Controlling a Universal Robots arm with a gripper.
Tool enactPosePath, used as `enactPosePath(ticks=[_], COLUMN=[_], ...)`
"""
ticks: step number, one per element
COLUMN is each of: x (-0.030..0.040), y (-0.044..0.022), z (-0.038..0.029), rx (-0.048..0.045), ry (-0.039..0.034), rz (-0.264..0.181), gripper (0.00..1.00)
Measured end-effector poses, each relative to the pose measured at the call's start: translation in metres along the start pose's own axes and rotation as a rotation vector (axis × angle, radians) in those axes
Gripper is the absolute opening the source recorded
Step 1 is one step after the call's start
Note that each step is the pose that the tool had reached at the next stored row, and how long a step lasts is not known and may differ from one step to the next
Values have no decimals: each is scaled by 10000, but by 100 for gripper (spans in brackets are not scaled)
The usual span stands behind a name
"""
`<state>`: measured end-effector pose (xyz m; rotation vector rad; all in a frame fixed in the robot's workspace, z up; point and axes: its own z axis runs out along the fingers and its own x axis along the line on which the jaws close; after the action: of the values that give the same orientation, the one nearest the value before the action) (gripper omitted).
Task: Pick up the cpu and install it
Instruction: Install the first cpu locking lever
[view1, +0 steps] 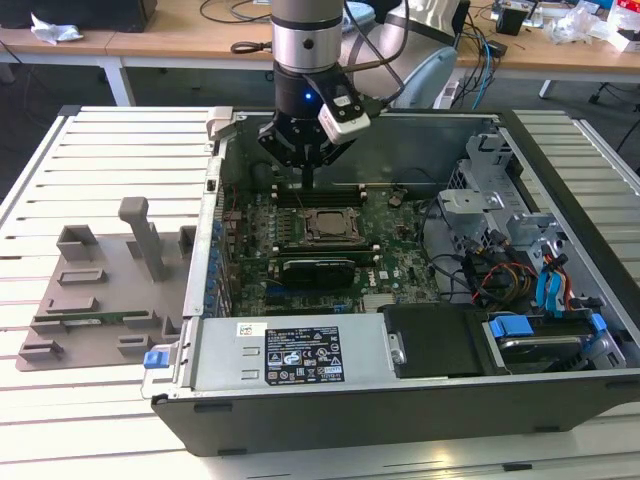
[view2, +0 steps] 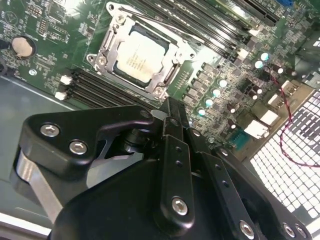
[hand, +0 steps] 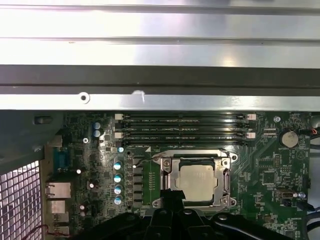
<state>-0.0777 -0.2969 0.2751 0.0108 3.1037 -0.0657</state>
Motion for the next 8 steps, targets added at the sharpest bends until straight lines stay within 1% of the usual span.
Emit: enactPosePath(ticks=[2, 3, 8], x=[21, 45, 117], y=[0, 0, -1], z=[2, 3, 6], rx=[0, 0, 1], ry=[0, 0, 1], rz=[-1, -1, 0], gripper=[11, 11, 11])
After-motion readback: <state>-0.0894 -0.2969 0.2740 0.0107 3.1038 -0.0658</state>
